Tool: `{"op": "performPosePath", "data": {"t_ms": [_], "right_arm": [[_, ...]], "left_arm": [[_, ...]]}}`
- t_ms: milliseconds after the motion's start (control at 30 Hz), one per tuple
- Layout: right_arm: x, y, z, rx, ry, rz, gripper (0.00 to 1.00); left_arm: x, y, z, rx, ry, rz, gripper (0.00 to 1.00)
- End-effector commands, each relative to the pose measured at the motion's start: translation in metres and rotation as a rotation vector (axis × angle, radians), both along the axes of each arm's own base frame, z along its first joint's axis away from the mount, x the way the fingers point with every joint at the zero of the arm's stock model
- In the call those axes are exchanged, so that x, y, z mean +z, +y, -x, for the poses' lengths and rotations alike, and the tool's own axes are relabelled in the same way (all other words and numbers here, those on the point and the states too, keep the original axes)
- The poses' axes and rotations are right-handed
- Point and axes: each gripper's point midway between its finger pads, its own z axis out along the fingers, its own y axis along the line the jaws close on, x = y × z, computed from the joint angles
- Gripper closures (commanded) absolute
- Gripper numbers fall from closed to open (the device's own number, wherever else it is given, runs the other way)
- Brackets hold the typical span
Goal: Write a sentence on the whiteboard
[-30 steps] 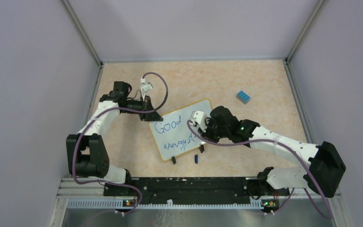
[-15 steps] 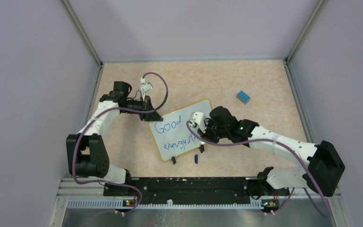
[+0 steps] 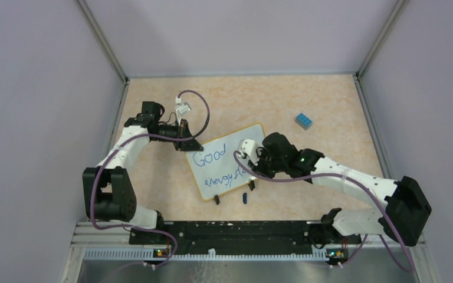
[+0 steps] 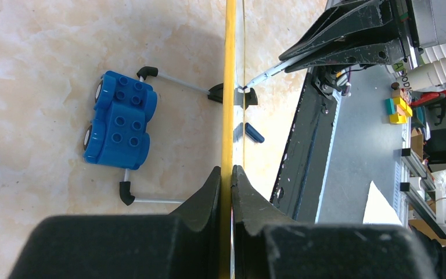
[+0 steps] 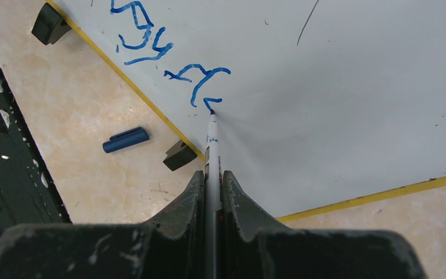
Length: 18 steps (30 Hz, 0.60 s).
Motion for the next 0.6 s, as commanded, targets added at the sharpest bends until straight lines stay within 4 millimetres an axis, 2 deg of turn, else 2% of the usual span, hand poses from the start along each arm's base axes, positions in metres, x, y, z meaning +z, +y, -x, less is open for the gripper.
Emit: {"op": "performPosePath", "data": {"t_ms": [0, 333, 567], "right_arm": [[0.027, -0.001, -0.028, -0.079, -0.103, -0.039, 1.0], [0.041, 0.011, -0.031, -0.065, -0.102, -0.083, 1.0], [0.032, 0.017, -0.02, -0.019, -0.043, -0.086, 1.0]], "left_arm": [[-0.012, 0.009, -0.012, 0.028, -0.036, -0.082, 1.0], [-0.014, 0.009, -0.012, 0.027, -0.035, -0.085, 1.0], [-0.014, 0.009, -0.011, 0.026, -0.033, -0.086, 1.0]]}}
